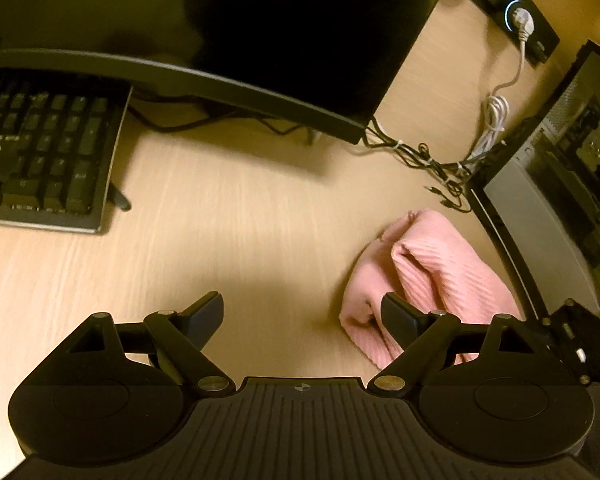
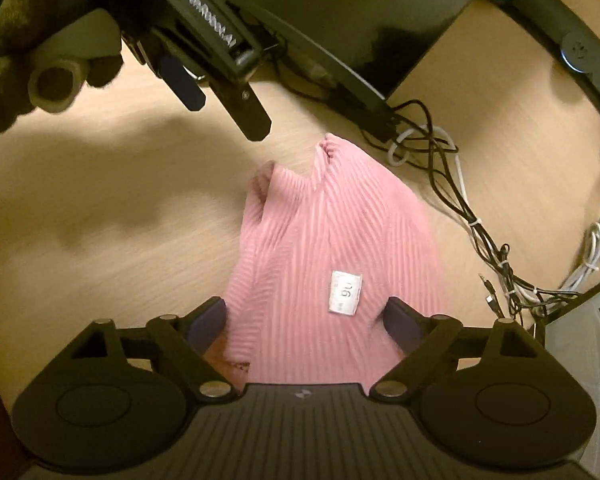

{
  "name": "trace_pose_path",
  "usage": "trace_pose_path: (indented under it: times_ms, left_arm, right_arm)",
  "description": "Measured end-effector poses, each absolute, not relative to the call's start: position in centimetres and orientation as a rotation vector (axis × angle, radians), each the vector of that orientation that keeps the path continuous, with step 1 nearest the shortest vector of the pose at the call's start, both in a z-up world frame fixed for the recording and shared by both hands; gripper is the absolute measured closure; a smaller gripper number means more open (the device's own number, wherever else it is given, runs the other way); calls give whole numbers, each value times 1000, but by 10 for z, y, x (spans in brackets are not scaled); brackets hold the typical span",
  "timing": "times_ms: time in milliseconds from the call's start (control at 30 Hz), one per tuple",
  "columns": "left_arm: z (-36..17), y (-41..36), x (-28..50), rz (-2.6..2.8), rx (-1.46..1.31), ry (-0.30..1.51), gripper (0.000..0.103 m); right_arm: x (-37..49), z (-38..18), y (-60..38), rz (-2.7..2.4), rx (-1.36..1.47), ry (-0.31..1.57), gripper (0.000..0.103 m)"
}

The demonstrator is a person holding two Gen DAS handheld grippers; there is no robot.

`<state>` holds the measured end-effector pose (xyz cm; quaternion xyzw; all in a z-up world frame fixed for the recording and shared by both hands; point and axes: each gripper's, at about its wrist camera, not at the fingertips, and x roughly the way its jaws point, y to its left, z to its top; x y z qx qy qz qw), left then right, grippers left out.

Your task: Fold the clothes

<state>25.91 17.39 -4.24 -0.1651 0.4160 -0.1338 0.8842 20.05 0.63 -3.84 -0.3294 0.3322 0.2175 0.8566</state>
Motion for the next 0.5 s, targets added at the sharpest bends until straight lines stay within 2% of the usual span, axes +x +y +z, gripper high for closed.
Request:
trace_pose_path:
  times_ms: [33,67,100,133,233,267,300,333,367,400,433,467,500]
  left_arm:
    - [-42,174,258,-285,-347,865,13]
    - [-42,174,256,-292,-350,864,13]
    - [-42,174,255,-300,-352,862,13]
    - [-41,174,253,-315,-353,857,14]
    - [-43,169,254,-341,-361,863,17]
    - [-44,167,254,-349,-364,867,21]
    - [-44,164,255,-357,-369,871,24]
    - [-45,160,256,-372,-381,879,25]
    - [-46,156,257,-389,-391,887,30]
    - [-49,150,258,-410,-393,896,36]
    - [-52,143,259,-431,-395,905,39]
    - [-55,137,260,-452,-397,913,44]
    - [-58,130,262,-474,-399,922,50]
  right_arm:
    - [202,-38,5,455,-671,699,29]
    - [204,-35,2,450,-632,702,46]
    - [206,-27,-7,440,-559,706,57]
    - [208,-18,-15,429,-485,710,61]
    - [215,-9,-37,382,-371,726,60]
    - [214,-13,-39,371,-383,730,53]
    - [214,-18,-39,363,-400,731,40]
    - [214,-25,-35,362,-428,726,37]
    - [214,-32,-32,361,-455,721,35]
    - [214,-37,-29,360,-479,714,39]
    - [214,-35,-28,357,-487,703,46]
    - [214,-26,-31,352,-476,686,69]
    - [215,-18,-34,348,-466,669,86]
